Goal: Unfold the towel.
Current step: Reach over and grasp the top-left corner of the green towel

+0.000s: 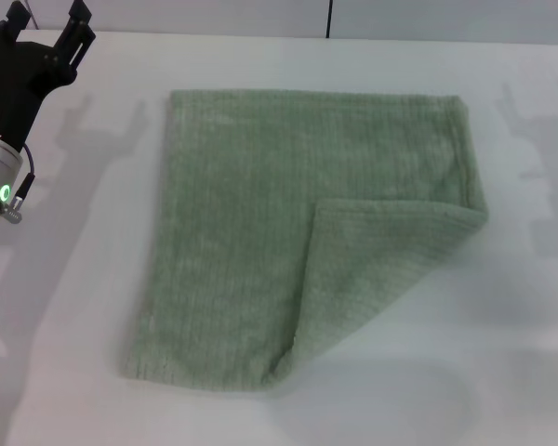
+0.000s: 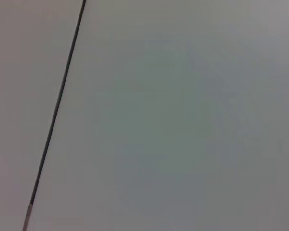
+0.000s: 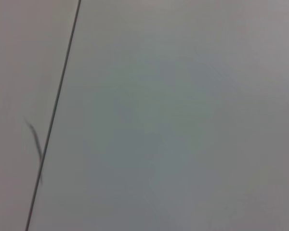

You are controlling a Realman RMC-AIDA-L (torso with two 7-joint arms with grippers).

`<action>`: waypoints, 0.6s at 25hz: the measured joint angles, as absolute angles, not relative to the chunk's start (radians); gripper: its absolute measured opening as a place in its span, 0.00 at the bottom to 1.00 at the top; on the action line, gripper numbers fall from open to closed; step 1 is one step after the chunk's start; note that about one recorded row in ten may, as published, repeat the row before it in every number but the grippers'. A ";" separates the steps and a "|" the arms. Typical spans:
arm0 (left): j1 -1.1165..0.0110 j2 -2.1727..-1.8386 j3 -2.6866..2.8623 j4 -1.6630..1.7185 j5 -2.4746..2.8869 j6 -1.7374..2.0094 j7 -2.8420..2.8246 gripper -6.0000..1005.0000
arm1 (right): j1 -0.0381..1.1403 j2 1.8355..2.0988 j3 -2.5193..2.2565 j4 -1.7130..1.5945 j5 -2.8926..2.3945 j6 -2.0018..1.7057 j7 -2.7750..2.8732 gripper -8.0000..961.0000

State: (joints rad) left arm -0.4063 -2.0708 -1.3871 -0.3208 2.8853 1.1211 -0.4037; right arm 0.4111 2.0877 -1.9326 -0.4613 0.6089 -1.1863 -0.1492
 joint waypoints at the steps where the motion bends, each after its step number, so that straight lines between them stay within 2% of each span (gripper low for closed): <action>1: -0.406 -2.071 -1.387 -0.321 2.885 1.121 -0.404 0.83 | 0.411 2.088 -1.933 -0.461 0.609 -1.186 -0.149 0.85; 15: -0.408 -2.072 -1.366 -0.321 2.885 1.123 -0.405 0.83 | 0.424 2.085 -1.935 -0.451 0.608 -1.186 -0.149 0.85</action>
State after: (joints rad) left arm -0.4081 -2.0724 -1.3662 -0.3206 2.8852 1.1230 -0.4049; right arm 0.4242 2.0850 -1.9349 -0.4510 0.6083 -1.1857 -0.1491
